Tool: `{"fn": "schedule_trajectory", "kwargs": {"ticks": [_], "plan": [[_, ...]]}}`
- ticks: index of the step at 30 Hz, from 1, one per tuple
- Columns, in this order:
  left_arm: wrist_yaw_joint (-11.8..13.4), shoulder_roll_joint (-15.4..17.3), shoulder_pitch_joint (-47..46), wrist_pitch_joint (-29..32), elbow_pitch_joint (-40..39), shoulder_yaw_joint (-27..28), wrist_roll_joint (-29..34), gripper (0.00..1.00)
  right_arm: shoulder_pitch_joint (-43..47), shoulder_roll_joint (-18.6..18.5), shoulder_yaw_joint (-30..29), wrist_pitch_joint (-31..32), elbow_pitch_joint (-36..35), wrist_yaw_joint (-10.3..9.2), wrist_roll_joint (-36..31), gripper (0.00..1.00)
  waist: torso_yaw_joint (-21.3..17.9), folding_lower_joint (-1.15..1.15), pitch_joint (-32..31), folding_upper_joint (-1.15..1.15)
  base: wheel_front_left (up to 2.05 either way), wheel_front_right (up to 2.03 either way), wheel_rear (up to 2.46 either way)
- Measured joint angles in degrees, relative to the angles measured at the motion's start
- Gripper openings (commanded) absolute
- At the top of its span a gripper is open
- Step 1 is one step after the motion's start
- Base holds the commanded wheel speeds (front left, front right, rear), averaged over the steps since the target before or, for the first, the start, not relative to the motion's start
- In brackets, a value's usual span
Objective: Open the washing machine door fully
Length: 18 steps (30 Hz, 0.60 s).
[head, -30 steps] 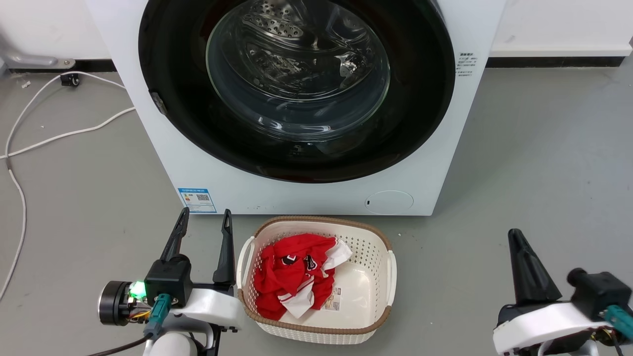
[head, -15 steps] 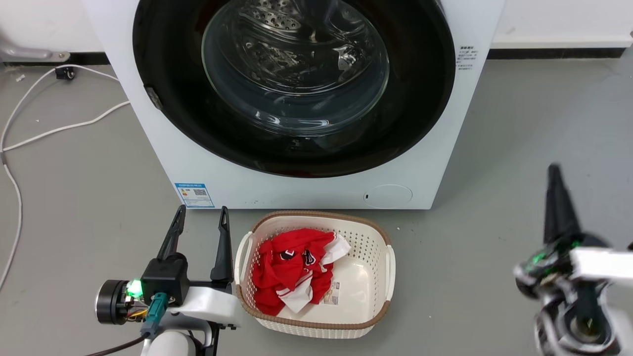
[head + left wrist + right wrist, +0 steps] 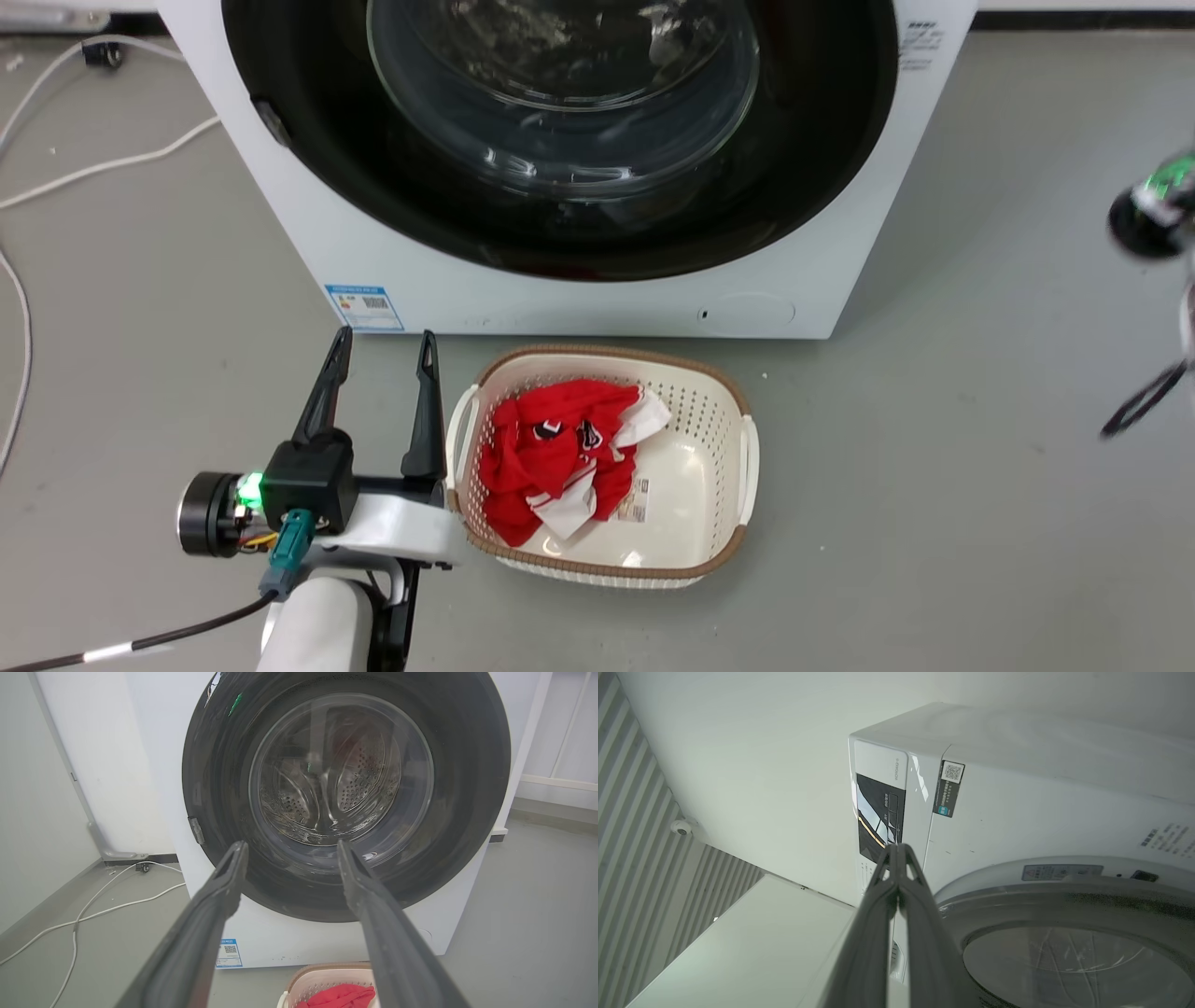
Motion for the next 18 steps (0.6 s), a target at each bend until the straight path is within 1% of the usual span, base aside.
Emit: {"fn": "schedule_trajectory", "kwargs": {"ticks": [4,6,8,13,18], "plan": [[-0.2,-0.1,-1.6,0.0,-0.4,-0.4,0.0,1.0,-11.6,-4.9,5.5,2.9,9.5,0.0,-1.7,0.0,0.8,0.0,2.3,0.0,0.0,0.0,0.0],[-0.2,-0.2,-2.4,0.0,-0.8,-0.6,-0.1,1.0,-17.5,-6.9,8.6,4.6,14.2,0.0,-3.0,0.0,1.2,0.0,3.5,0.0,0.0,0.0,0.0],[-0.1,-0.3,-3.2,0.0,-1.3,-0.7,-0.1,1.0,-23.5,-7.9,11.8,7.3,18.8,0.01,-4.1,0.0,1.6,0.0,4.7,0.0,0.0,0.0,0.0],[-0.1,-0.4,-4.4,0.0,-2.2,-0.9,-0.3,1.0,-35.6,-8.2,19.9,14.7,29.9,0.0,-8.5,0.0,2.4,0.0,7.4,0.0,0.0,0.0,0.0],[0.0,-0.4,-5.4,0.0,-3.1,-0.9,-0.5,1.0,-45.4,-6.6,26.5,21.9,39.7,0.0,-13.6,0.0,3.1,0.0,9.9,0.0,0.0,0.0,0.0]]}}
